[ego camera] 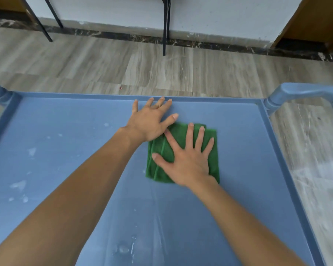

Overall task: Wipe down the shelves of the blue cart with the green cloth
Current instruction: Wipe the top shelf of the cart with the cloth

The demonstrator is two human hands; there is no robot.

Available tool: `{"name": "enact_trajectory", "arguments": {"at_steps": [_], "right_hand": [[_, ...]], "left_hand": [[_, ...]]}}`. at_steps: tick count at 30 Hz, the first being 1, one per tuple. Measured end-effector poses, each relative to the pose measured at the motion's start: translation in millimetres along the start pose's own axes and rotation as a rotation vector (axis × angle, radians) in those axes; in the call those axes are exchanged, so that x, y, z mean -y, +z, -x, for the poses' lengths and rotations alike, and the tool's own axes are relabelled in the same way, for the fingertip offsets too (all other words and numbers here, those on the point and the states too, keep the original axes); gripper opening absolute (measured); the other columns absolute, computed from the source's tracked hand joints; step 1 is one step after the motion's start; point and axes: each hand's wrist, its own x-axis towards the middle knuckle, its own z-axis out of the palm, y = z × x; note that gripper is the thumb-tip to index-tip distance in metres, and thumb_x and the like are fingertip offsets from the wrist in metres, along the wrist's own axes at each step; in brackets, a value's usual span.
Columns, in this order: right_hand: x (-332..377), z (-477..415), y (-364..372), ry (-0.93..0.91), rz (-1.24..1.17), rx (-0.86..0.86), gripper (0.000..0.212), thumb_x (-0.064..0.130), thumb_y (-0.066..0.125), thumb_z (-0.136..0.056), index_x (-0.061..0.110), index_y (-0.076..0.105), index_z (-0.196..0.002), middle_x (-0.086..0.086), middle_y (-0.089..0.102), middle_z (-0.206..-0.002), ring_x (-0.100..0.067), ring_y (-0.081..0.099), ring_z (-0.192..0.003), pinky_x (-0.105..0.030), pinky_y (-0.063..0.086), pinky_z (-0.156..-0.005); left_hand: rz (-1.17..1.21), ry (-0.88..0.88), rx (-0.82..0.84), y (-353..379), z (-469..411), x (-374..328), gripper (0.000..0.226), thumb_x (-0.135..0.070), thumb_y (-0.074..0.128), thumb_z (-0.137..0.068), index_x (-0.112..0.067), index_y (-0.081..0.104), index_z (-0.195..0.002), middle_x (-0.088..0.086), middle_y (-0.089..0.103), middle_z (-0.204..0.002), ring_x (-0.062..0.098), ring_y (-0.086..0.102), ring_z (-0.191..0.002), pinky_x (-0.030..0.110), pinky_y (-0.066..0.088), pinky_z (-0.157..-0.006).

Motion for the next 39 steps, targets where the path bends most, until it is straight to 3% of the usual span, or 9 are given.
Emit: {"name": "enact_trajectory", "arguments": {"at_steps": [8, 14, 18, 21, 24, 29, 36, 39], "right_hand": [[20.4, -75.8, -4.3, 0.015, 0.017, 0.067, 0.093, 0.102, 0.007, -0.066, 0.064, -0.008, -0.150, -0.015, -0.021, -0.168, -0.044, -0.025, -0.151, -0.071, -0.020, -0.111], [23.0, -85.6, -6.0, 0.037, 0.028, 0.045, 0.094, 0.102, 0.007, -0.067, 0.062, -0.005, -0.152, -0.015, -0.017, -0.169, -0.045, -0.024, -0.151, -0.072, -0.015, -0.113], [23.7, -86.8, -3.7, 0.050, 0.030, 0.024, 0.095, 0.103, 0.006, -0.066, 0.061, -0.004, -0.152, -0.015, -0.014, -0.169, -0.044, -0.021, -0.152, -0.071, -0.014, -0.115], [22.6, -83.9, -1.4, 0.053, 0.034, 0.010, 0.096, 0.103, 0.004, -0.067, 0.061, -0.004, -0.152, -0.014, -0.013, -0.170, -0.043, -0.019, -0.153, -0.070, -0.013, -0.116], [21.8, -84.3, -1.6, 0.052, 0.038, 0.011, 0.096, 0.103, 0.002, -0.066, 0.061, -0.005, -0.152, -0.014, -0.013, -0.170, -0.042, -0.019, -0.153, -0.069, -0.014, -0.117], [22.1, -83.3, -1.3, 0.059, 0.047, 0.003, 0.095, 0.104, 0.002, -0.066, 0.063, -0.005, -0.151, -0.013, -0.012, -0.170, -0.041, -0.018, -0.154, -0.068, -0.014, -0.118], [22.9, -76.3, -1.3, 0.070, 0.066, 0.001, 0.092, 0.102, 0.001, -0.068, 0.062, -0.006, -0.151, -0.012, -0.010, -0.170, -0.040, -0.015, -0.155, -0.068, -0.011, -0.119], [24.0, -61.6, 3.1, 0.080, 0.072, 0.000, 0.092, 0.102, 0.001, -0.069, 0.061, -0.005, -0.152, -0.013, -0.008, -0.171, -0.040, -0.013, -0.155, -0.067, -0.010, -0.120]], "left_hand": [[0.070, -0.148, 0.007, 13.2, 95.9, 21.8, 0.077, -0.079, 0.018, -0.089, -0.043, 0.013, -0.158, -0.008, 0.011, -0.168, 0.023, 0.002, -0.155, 0.059, -0.005, -0.121], [0.029, -0.217, 0.006, 5.0, 117.6, 51.6, 0.070, -0.072, 0.018, -0.095, -0.042, 0.011, -0.158, -0.006, 0.008, -0.169, 0.026, 0.000, -0.155, 0.059, -0.005, -0.121], [0.018, -0.286, 0.091, -3.0, 117.2, 61.9, 0.071, -0.076, 0.022, -0.093, -0.046, 0.011, -0.157, -0.010, 0.006, -0.169, 0.031, 0.000, -0.154, 0.065, 0.001, -0.119], [0.027, -0.306, 0.150, -1.9, 127.1, 59.7, 0.082, -0.087, 0.029, -0.083, -0.051, 0.010, -0.155, -0.012, 0.004, -0.168, 0.034, 0.000, -0.153, 0.068, 0.007, -0.117], [0.051, -0.306, 0.233, -2.7, 143.6, 59.3, 0.109, -0.098, 0.045, -0.062, -0.055, 0.004, -0.153, -0.015, -0.001, -0.168, 0.035, -0.006, -0.153, 0.071, 0.010, -0.114], [0.001, -0.307, 0.352, -8.7, 169.5, 57.3, 0.124, -0.081, 0.074, -0.058, -0.059, -0.005, -0.150, -0.015, -0.009, -0.167, 0.042, -0.009, -0.151, 0.075, 0.016, -0.112], [-0.003, -0.346, 0.435, -10.2, 194.5, 60.9, 0.120, -0.062, 0.082, -0.068, -0.057, -0.003, -0.152, -0.015, -0.017, -0.166, 0.045, -0.011, -0.150, 0.071, 0.029, -0.108], [0.016, -0.334, 0.442, -6.9, 197.5, 61.2, 0.119, -0.060, 0.083, -0.069, -0.056, -0.002, -0.153, -0.015, -0.019, -0.165, 0.046, -0.014, -0.149, 0.074, 0.027, -0.107]]}}
